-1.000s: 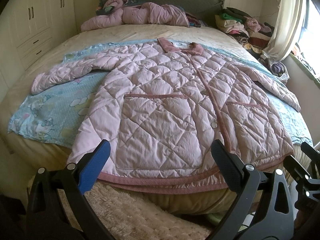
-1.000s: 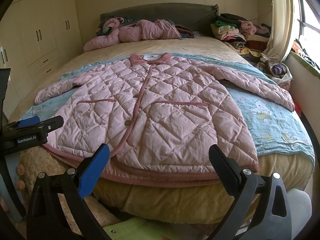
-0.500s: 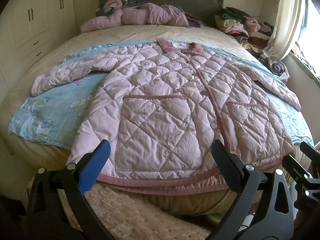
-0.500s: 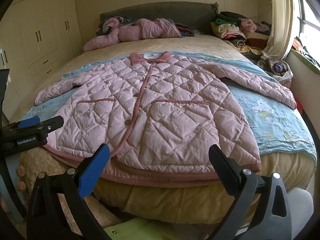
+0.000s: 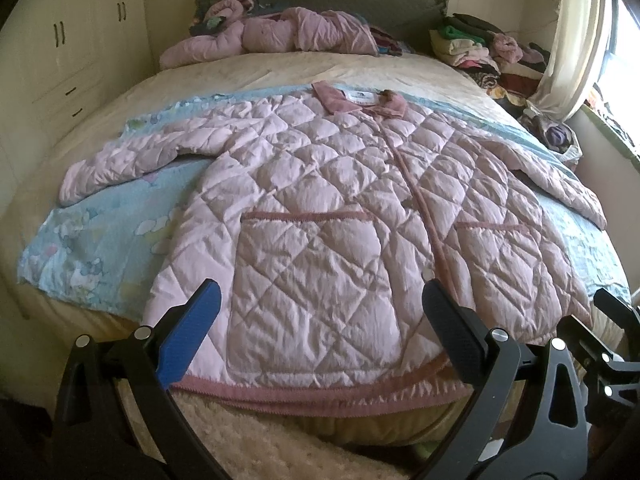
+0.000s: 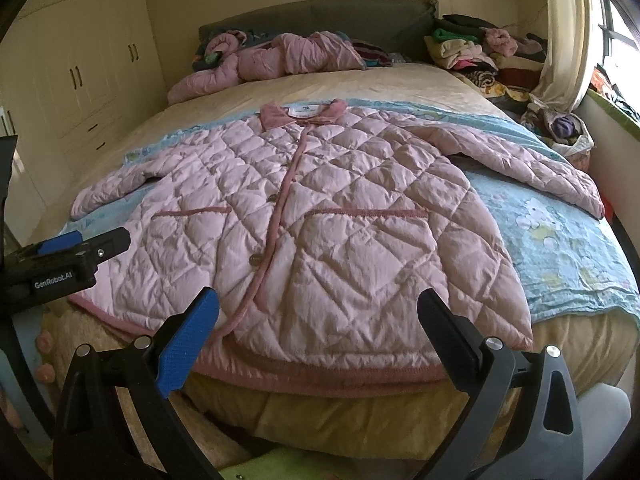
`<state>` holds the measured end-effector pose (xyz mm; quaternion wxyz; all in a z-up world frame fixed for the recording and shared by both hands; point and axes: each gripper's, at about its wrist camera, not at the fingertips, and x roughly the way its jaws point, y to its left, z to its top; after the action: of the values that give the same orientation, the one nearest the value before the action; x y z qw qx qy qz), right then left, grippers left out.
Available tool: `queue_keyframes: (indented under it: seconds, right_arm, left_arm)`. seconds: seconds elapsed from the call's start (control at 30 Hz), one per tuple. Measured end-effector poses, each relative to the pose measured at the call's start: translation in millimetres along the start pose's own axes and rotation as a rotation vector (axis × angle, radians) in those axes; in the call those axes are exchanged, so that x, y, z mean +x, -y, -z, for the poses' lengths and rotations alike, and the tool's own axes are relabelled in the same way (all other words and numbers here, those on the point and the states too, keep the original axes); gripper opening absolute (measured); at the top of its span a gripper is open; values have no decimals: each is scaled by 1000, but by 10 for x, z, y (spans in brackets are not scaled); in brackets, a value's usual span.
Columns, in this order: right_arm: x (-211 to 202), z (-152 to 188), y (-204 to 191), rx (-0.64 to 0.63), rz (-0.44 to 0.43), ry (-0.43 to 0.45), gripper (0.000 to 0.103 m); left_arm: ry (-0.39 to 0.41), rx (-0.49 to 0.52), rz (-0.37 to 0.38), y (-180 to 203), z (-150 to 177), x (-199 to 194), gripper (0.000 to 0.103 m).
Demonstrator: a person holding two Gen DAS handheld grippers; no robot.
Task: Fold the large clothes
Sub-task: 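Move the right tool toward the coat sleeve beside the collar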
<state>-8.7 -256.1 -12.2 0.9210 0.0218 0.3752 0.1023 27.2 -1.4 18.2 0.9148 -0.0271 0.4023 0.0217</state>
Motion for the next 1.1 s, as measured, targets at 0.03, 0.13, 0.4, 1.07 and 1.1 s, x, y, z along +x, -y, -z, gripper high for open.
queue_keyframes:
  seconds: [0.03,0.13,0.4,1.07,1.1]
  right_arm:
    - [26,-36,5,2,-6,0,99]
    - [66,-149,42,8,-15,8,99]
    - [239,-428,64,21,-34,24,99]
    - [570,-1292,293,103,-48,90,99]
    - [590,-1349,309,111,-47,93,99]
  left_arm:
    - [0,-1,-1,4,-49,14,94]
    - [-1,-6,-10,-19,-117,81,94]
    - [-4,-9,-23,-16,-338,233,94]
    - [13,-11,-30,173,-1242,609,94]
    - [16,-16,-25,173,-1310,639,94]
